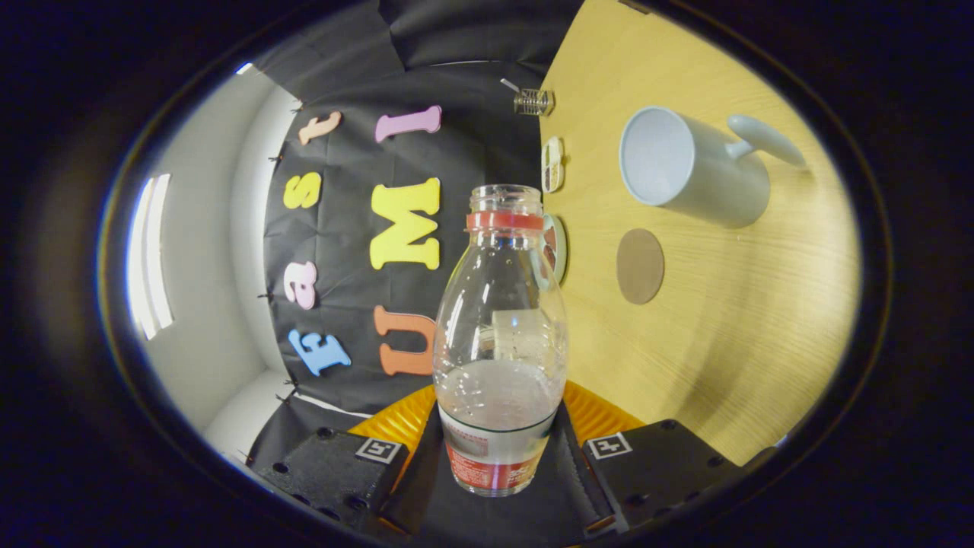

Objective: Take the bottle from table, then pour the juice into the cup, finally place the bottle on the coaster

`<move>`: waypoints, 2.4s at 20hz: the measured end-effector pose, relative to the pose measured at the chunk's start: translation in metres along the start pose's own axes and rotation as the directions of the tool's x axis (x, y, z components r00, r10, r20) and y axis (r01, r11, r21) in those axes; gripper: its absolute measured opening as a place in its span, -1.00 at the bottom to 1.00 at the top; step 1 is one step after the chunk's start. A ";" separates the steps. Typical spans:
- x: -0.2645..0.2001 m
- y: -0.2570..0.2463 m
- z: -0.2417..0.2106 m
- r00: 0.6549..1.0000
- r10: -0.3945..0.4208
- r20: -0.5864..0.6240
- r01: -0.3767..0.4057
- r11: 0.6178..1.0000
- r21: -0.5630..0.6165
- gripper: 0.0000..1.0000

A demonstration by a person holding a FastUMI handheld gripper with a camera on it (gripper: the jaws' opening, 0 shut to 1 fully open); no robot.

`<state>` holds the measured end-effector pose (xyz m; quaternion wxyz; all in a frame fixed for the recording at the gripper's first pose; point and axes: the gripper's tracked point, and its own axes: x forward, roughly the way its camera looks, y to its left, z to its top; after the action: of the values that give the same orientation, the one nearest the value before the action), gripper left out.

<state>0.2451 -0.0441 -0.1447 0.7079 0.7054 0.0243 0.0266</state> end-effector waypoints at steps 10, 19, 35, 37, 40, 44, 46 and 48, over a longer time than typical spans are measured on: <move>0.005 0.009 0.020 1.000 0.014 0.008 -0.015 0.993 0.118 0.48; 0.001 0.022 0.025 0.999 0.044 0.023 -0.048 0.981 0.186 0.47; -0.008 0.066 0.021 0.992 0.120 0.030 -0.124 0.945 0.302 0.47; -0.008 0.068 0.022 0.992 0.123 0.027 -0.126 0.942 0.312 0.47; -0.006 0.071 0.021 0.991 0.133 0.023 -0.133 0.932 0.337 0.47; -0.001 0.080 0.020 0.988 0.153 0.025 -0.151 0.913 0.380 0.47; -0.002 0.081 0.020 0.987 0.158 0.029 -0.157 0.908 0.389 0.47; -0.002 0.084 0.022 0.983 0.176 0.042 -0.178 0.895 0.409 0.47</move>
<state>0.2445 -0.0658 -0.0602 0.5384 0.8377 -0.0362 0.0839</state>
